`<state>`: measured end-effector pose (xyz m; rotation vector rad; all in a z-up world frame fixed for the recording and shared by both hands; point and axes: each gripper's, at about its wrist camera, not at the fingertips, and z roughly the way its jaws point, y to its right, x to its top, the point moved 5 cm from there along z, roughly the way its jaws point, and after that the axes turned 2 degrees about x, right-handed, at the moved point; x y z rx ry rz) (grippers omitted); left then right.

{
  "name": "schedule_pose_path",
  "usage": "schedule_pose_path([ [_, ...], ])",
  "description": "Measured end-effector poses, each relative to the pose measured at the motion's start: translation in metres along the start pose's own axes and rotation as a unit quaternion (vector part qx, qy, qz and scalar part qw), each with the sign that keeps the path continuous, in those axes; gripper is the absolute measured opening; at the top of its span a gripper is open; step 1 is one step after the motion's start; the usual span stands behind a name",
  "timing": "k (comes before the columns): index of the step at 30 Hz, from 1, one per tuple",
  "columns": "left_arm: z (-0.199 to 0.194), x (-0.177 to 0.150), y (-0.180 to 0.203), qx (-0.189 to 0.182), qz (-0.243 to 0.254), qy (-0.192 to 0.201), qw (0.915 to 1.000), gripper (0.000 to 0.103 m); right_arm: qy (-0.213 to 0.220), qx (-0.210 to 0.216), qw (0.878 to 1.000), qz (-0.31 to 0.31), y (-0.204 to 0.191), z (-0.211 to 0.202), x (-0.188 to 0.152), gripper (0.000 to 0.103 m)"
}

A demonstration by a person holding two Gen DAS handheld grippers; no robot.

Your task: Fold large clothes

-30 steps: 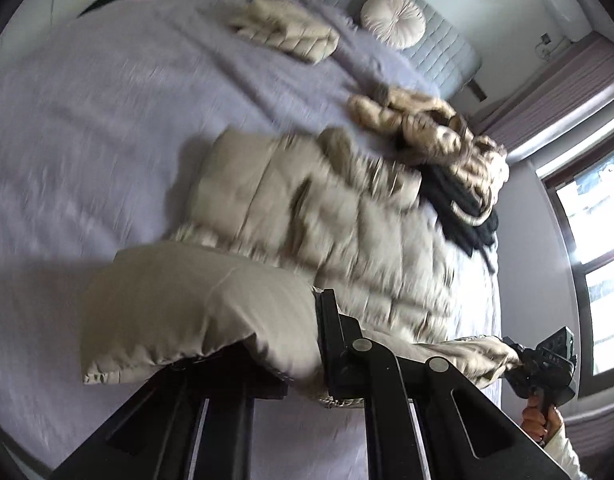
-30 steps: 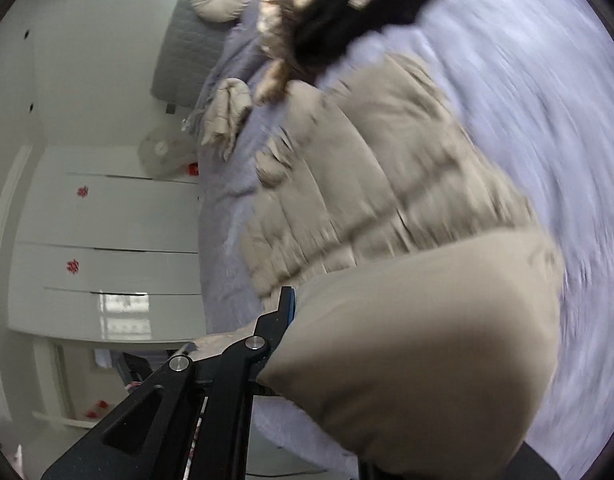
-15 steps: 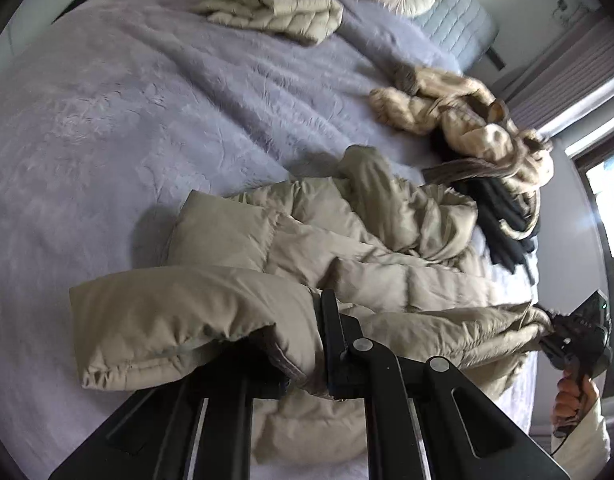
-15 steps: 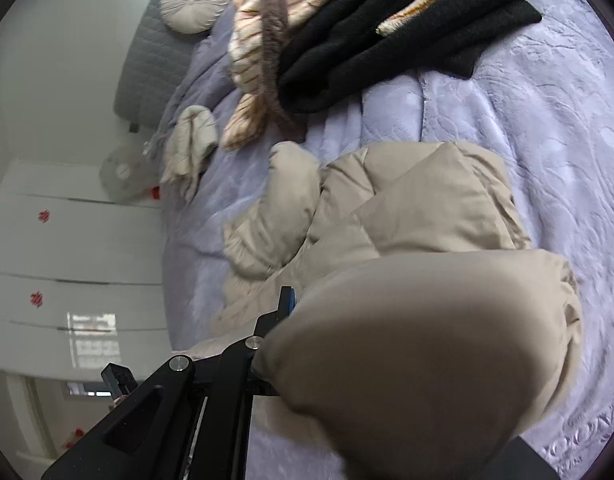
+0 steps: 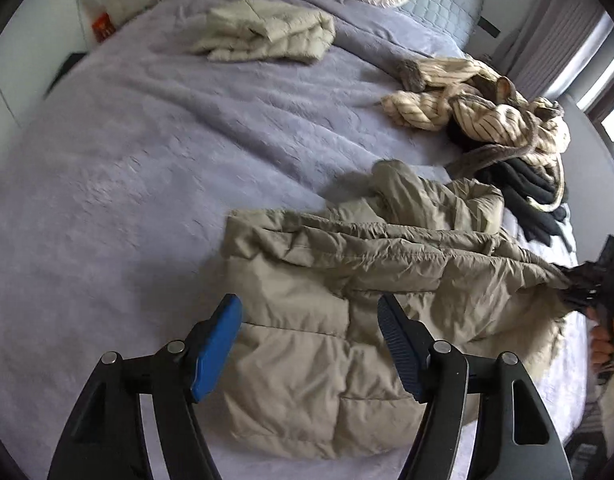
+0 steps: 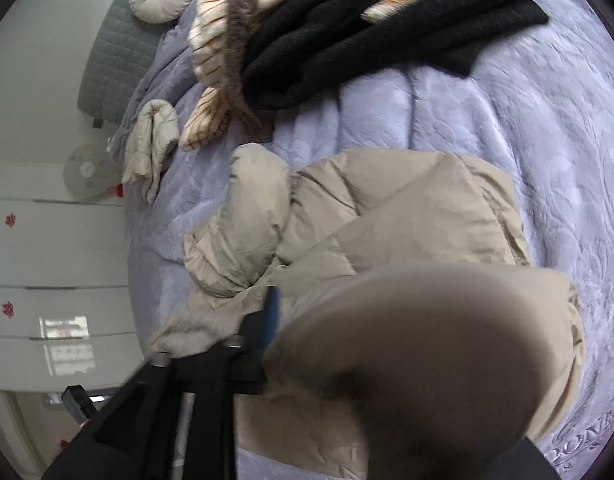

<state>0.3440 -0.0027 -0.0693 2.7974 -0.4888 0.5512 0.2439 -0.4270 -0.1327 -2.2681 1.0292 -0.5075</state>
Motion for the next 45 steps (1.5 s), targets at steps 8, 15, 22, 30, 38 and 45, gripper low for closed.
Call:
schedule_pose_path([
  [8,0.032,-0.011,0.036,0.002,0.045,-0.014,0.9989,0.052,0.031,-0.054,0.988,-0.142,-0.040,-0.040,-0.012,0.034],
  [15,0.083,-0.015,0.050,0.082,0.079,0.001,0.9935,0.052,0.021,-0.184,0.960,-0.209,0.003,-0.012,-0.027,0.015],
  [22,0.138,0.010,0.020,0.098,0.014,-0.002,0.9951,0.052,0.079,-0.192,0.964,-0.165,0.035,0.016,0.024,0.011],
  [30,0.173,0.024,0.025,0.092,0.023,0.013,0.9954,0.052,0.070,-0.189,0.974,-0.101,0.062,0.053,0.070,0.010],
  [38,0.181,0.032,0.023,0.076,0.015,0.014,0.9969,0.053,0.076,-0.207,0.970,-0.104,0.070,0.068,0.082,0.008],
  [45,0.143,0.036,-0.014,0.095,-0.034,0.040,0.9941,0.053,0.110,-0.237,0.956,-0.132,0.054,0.036,0.071,0.009],
])
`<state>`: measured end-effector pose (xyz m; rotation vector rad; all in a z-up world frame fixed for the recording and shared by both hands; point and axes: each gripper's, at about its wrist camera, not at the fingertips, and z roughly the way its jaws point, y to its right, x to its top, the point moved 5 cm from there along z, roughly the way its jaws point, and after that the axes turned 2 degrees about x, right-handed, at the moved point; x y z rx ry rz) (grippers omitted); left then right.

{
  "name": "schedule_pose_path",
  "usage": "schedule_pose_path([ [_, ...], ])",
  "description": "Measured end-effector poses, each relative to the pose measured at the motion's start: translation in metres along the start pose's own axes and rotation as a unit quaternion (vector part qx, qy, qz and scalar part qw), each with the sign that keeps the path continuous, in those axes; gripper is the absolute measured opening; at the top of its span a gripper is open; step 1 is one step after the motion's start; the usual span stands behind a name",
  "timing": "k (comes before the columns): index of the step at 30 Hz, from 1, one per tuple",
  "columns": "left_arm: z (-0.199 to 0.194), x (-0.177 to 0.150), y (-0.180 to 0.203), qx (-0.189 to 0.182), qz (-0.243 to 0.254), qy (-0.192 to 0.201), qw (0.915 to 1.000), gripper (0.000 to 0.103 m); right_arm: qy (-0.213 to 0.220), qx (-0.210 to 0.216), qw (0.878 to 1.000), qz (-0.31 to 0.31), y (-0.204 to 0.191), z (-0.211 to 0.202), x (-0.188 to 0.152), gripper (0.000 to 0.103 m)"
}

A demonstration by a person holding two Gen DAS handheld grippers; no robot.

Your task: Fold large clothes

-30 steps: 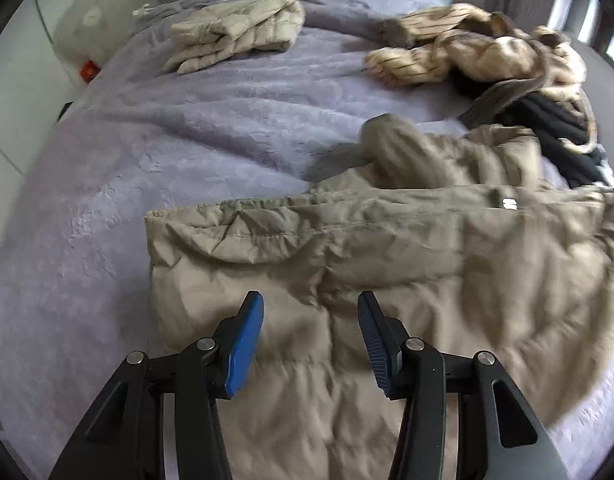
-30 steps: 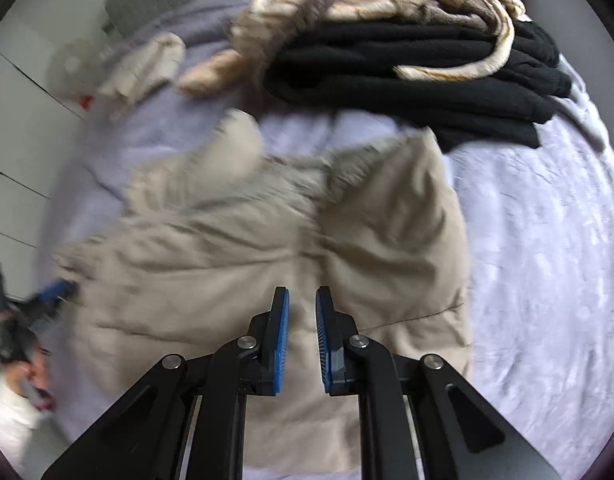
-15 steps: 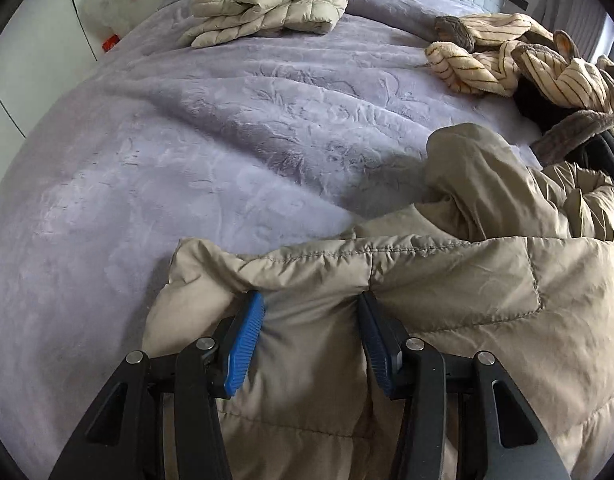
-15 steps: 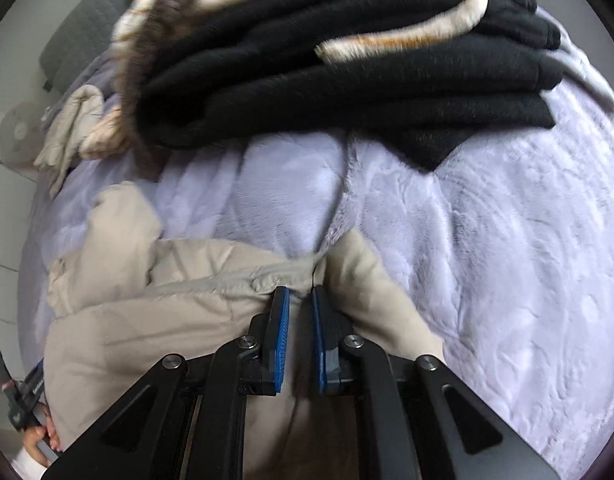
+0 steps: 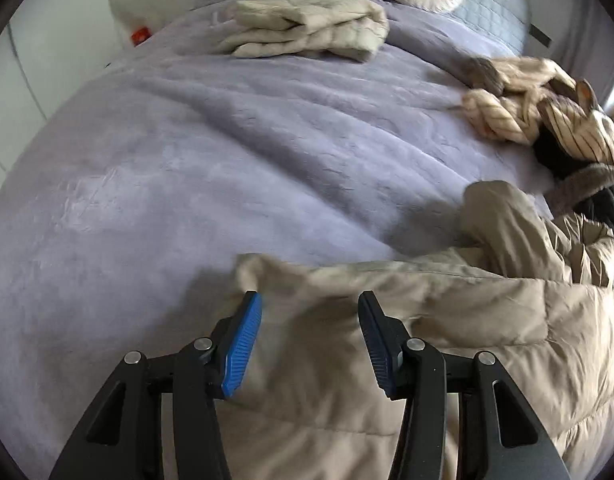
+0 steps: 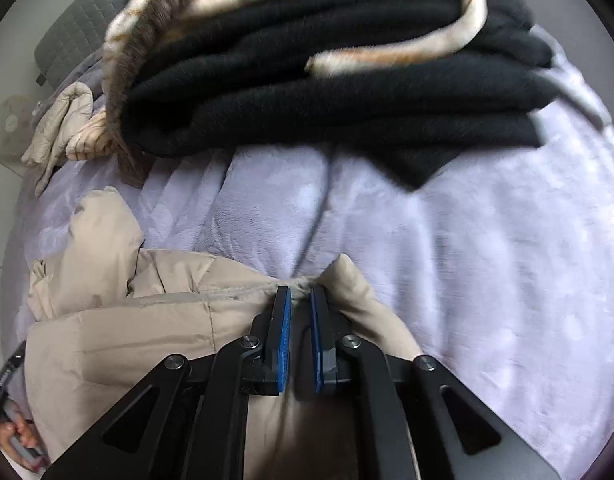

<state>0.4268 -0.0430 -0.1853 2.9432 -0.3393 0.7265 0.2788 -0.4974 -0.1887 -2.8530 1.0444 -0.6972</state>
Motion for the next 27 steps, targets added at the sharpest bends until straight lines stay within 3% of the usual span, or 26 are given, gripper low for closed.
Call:
schedule_pose_path([
  [1,0.002,-0.002,-0.004,0.000,0.002,-0.005,1.0000,0.053,0.014,-0.008,1.000,-0.007,0.001,-0.012,-0.004,0.013],
  [4,0.017,-0.007,-0.010,0.024,0.019,-0.022,0.9993,0.053,0.033,-0.017,0.999,-0.036,-0.004,-0.035,-0.024,0.013],
  [6,0.033,-0.009,-0.018,0.024,-0.008,-0.039,0.9989,0.055,0.027,-0.034,0.998,-0.038,0.004,-0.032,-0.033,0.013],
  [7,0.039,-0.010,-0.023,0.023,-0.025,-0.048,0.9983,0.065,0.018,-0.031,0.999,-0.030,0.010,-0.024,-0.034,0.013],
  [10,0.052,-0.013,-0.039,0.006,-0.089,-0.068,0.9937,0.072,-0.009,-0.013,1.000,0.016,0.027,-0.001,-0.031,0.012],
  [15,0.023,-0.005,-0.048,0.035,-0.083,-0.047,0.9948,0.072,-0.006,-0.003,0.999,0.041,0.030,-0.013,-0.022,0.013],
  [20,-0.028,-0.010,-0.053,0.031,-0.049,-0.028,0.9979,0.072,0.015,0.021,0.998,0.059,0.036,-0.055,-0.028,0.015],
  [21,-0.036,-0.013,-0.052,0.031,-0.037,-0.028,0.9985,0.072,0.018,0.025,0.998,0.060,0.036,-0.062,-0.031,0.017],
  [23,-0.052,-0.025,-0.050,0.030,-0.016,-0.033,0.9989,0.072,0.019,0.034,0.997,0.065,0.038,-0.078,-0.040,0.038],
  [25,-0.068,-0.041,-0.047,0.024,-0.007,-0.037,0.9990,0.072,0.021,0.043,0.997,0.064,0.034,-0.094,-0.057,0.050],
  [27,-0.082,-0.060,-0.043,0.020,-0.003,-0.044,0.9988,0.072,0.018,0.048,0.997,0.056,0.031,-0.105,-0.077,0.050],
])
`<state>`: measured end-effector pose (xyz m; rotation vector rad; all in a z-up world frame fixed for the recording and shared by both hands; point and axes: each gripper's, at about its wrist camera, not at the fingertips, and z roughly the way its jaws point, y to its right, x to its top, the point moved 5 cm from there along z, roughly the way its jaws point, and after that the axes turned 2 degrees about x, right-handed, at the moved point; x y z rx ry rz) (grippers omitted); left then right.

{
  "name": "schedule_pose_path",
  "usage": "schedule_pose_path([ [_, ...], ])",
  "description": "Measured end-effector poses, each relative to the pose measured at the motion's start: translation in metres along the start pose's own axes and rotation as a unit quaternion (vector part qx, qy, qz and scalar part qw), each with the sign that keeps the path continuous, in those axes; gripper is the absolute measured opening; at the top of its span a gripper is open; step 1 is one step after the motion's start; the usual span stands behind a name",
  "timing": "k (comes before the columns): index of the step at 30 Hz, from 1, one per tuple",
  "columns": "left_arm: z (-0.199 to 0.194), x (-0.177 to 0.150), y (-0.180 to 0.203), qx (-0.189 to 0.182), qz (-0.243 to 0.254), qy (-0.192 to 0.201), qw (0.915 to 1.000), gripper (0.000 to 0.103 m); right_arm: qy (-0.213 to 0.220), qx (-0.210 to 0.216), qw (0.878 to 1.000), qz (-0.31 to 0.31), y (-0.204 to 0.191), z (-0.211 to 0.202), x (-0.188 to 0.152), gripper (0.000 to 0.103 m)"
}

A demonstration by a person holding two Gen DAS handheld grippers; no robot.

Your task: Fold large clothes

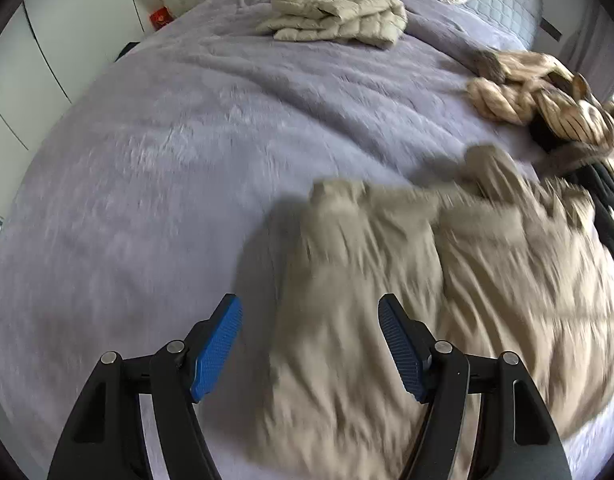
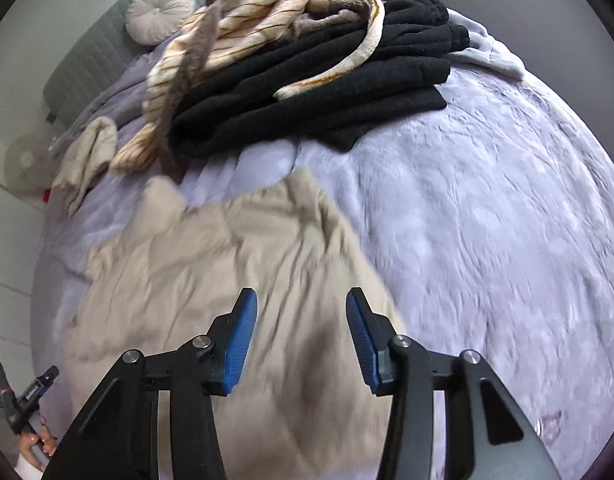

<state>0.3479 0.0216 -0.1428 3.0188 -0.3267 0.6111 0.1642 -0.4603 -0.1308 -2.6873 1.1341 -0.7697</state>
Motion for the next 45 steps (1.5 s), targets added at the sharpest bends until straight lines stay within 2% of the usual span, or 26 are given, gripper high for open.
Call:
schedule_pose_path([
  [3,-0.012,-0.030,0.007,-0.004,0.004,-0.016,0.9999,0.072,-0.014,0.006,1.000,-0.008,-0.005,-0.014,-0.028,0.053],
  [5,-0.018,-0.045,0.008,-0.004,0.002,-0.023,0.9997,0.072,-0.024,0.017,1.000,-0.008,-0.009,-0.021,-0.046,0.061],
  [9,-0.030,-0.069,0.011,-0.017,-0.013,-0.032,0.9993,0.072,-0.039,0.029,0.999,-0.008,-0.016,-0.030,-0.071,0.061],
  [10,-0.033,-0.073,0.011,-0.016,-0.014,-0.029,0.9994,0.082,-0.043,0.034,0.998,-0.005,-0.017,-0.032,-0.079,0.063],
  [12,-0.039,-0.082,0.010,-0.018,-0.021,-0.014,0.9995,0.103,-0.054,0.046,0.997,0.000,-0.019,-0.032,-0.091,0.074],
  [13,-0.042,-0.085,0.009,-0.026,-0.023,-0.008,0.9994,0.103,-0.057,0.053,0.997,0.005,-0.020,-0.033,-0.099,0.079],
  [16,-0.040,-0.096,0.007,-0.049,-0.033,-0.019,0.9981,0.103,-0.064,0.069,0.995,0.027,-0.017,-0.031,-0.116,0.082],
  [17,-0.037,-0.101,0.006,-0.059,-0.037,-0.028,0.9972,0.103,-0.068,0.079,0.994,0.038,-0.015,-0.029,-0.121,0.088],
  [20,-0.029,-0.112,0.003,-0.078,-0.055,-0.050,0.9942,0.103,-0.080,0.111,0.987,0.082,-0.005,-0.019,-0.132,0.088],
  [24,-0.022,-0.123,-0.004,-0.072,-0.078,-0.053,0.9929,0.103,-0.090,0.172,0.970,0.148,0.006,-0.006,-0.144,0.089],
  [26,-0.017,-0.127,-0.007,-0.086,-0.093,-0.059,0.9902,0.103,-0.091,0.194,0.961,0.176,0.012,-0.001,-0.148,0.089],
  [28,-0.010,-0.130,-0.009,-0.134,-0.117,-0.070,0.9815,0.103,-0.090,0.217,0.952,0.197,0.017,0.005,-0.151,0.089],
  [30,-0.002,-0.133,-0.011,-0.207,-0.158,-0.082,0.9621,0.103,-0.094,0.248,0.940,0.216,0.019,0.010,-0.153,0.089],
  [33,0.010,-0.132,-0.012,-0.261,-0.198,-0.084,0.9411,0.103,-0.098,0.280,0.923,0.247,0.023,0.021,-0.151,0.089],
  [35,0.020,-0.130,-0.010,-0.270,-0.205,-0.084,0.9371,0.103,-0.096,0.293,0.913,0.266,0.027,0.031,-0.147,0.089],
  [40,0.042,-0.118,-0.001,-0.271,-0.212,-0.080,0.9354,0.103,-0.099,0.333,0.886,0.307,0.030,0.057,-0.137,0.089],
  [43,0.053,-0.108,0.004,-0.269,-0.226,-0.073,0.9334,0.103,-0.096,0.352,0.876,0.315,0.027,0.070,-0.131,0.089],
  [45,0.062,-0.103,0.004,-0.264,-0.248,-0.067,0.9296,0.103,-0.091,0.356,0.875,0.315,0.026,0.077,-0.127,0.089],
])
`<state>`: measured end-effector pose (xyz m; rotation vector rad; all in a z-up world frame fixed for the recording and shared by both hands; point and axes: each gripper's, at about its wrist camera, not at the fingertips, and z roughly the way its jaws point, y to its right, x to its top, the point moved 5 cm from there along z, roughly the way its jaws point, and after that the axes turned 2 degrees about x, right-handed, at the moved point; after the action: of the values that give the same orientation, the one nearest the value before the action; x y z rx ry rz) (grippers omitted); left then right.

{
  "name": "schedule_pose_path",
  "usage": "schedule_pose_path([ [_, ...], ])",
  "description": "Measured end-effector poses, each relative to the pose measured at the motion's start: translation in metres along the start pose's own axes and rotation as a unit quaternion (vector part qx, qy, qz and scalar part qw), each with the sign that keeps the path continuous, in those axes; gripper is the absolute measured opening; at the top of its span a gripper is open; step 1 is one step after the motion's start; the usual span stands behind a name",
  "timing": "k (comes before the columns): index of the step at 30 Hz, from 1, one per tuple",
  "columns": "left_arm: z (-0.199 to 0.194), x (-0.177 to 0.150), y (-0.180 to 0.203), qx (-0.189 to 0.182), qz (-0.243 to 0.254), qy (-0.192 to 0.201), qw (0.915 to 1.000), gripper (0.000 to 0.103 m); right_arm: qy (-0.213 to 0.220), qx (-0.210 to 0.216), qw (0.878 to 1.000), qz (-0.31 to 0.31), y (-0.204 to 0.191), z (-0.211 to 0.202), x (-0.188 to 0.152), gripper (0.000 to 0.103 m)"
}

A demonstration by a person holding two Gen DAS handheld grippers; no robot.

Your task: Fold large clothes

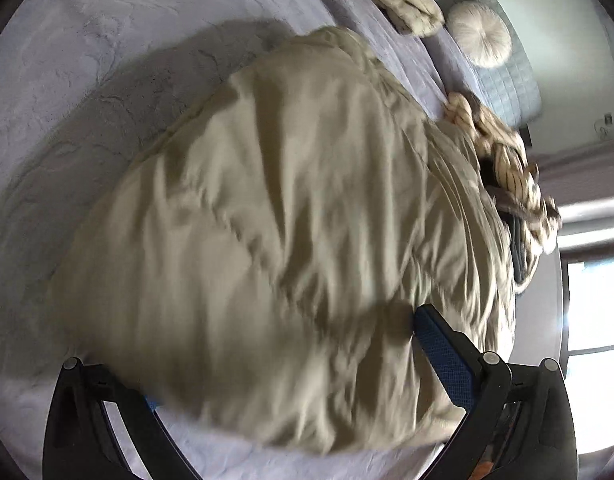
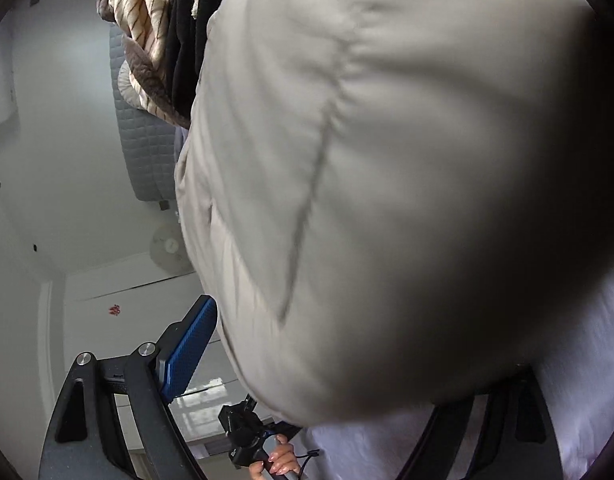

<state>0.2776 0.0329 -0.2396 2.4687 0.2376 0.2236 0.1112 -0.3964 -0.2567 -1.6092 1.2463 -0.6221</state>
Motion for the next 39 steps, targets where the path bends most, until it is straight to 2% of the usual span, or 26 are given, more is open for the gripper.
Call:
schedule_pose_path([
  [3,0.006,0.005,-0.002,0.005,-0.017,0.010,0.9998,0.103,0.007,0.006,1.000,0.004,0.002,0.005,0.005,0.089],
  [4,0.006,0.005,-0.001,0.007,-0.016,0.013,0.9998,0.101,0.007,0.007,1.000,0.008,0.003,0.005,0.005,0.089],
  [5,0.006,0.004,0.000,0.009,-0.013,0.016,0.9997,0.094,0.008,0.006,1.000,0.015,0.003,0.005,0.004,0.089],
  [7,0.004,0.006,0.001,0.006,-0.011,0.022,0.9997,0.053,0.006,0.003,1.000,0.017,0.001,0.004,0.003,0.084],
  [9,0.002,0.008,0.005,-0.025,-0.018,0.020,0.9993,0.030,-0.001,0.001,1.000,0.025,0.002,0.004,0.002,0.070],
  [11,-0.004,0.008,0.010,-0.029,-0.003,0.024,0.9993,0.022,-0.003,0.009,1.000,0.027,0.000,0.002,0.001,0.043],
  [12,-0.009,0.007,0.015,-0.028,0.012,0.027,0.9992,0.019,-0.003,0.014,1.000,0.025,-0.002,0.001,0.000,0.038],
  [14,-0.018,0.006,0.024,-0.032,0.032,0.034,0.9984,0.016,-0.004,0.020,1.000,0.015,-0.009,-0.001,-0.003,0.029],
  [16,-0.029,0.005,0.029,-0.041,0.042,0.036,0.9977,0.016,-0.005,0.031,0.999,0.006,-0.017,-0.005,-0.006,0.025],
  [22,-0.070,-0.006,0.028,-0.049,0.066,0.032,0.9961,0.016,-0.020,0.040,0.999,-0.025,-0.040,-0.022,-0.026,0.023],
  [27,-0.097,-0.025,0.024,-0.053,0.084,0.020,0.9948,0.016,-0.034,0.039,0.998,-0.029,-0.041,-0.041,-0.055,0.023],
  [34,-0.133,-0.084,-0.016,-0.038,0.103,-0.037,0.9933,0.016,-0.042,0.030,0.999,0.005,-0.008,-0.070,-0.100,0.023],
  [39,-0.139,-0.128,-0.050,0.003,0.128,-0.089,0.9878,0.016,-0.051,-0.004,0.998,0.030,0.031,-0.084,-0.127,0.025],
])
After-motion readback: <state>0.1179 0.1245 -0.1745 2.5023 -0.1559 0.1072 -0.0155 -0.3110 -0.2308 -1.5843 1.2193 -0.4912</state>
